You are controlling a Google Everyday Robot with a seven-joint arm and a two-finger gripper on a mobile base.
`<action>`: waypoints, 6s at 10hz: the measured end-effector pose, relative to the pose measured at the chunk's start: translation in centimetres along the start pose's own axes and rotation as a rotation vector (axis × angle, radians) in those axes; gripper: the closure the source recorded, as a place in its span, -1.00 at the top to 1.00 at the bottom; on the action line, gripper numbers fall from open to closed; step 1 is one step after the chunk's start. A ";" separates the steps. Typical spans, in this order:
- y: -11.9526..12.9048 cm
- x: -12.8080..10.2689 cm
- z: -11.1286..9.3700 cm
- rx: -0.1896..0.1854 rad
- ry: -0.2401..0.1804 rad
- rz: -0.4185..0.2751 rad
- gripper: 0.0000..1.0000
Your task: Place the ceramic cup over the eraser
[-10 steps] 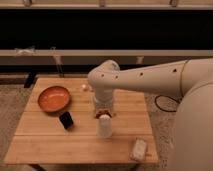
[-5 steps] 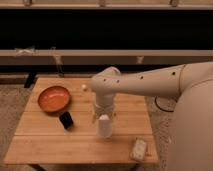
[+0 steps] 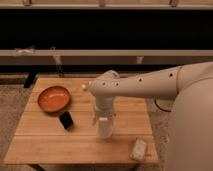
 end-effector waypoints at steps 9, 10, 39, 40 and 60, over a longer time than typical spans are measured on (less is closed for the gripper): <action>-1.4 -1.6 0.9 0.027 -0.030 0.029 0.30; -1.3 -1.8 1.1 0.025 -0.029 0.024 0.30; 5.7 -1.3 -6.2 0.041 -0.099 -0.173 -0.84; 6.2 -1.4 -6.6 0.041 -0.103 -0.190 -0.84; 22.0 -4.7 -10.3 0.091 -0.125 -0.665 -0.84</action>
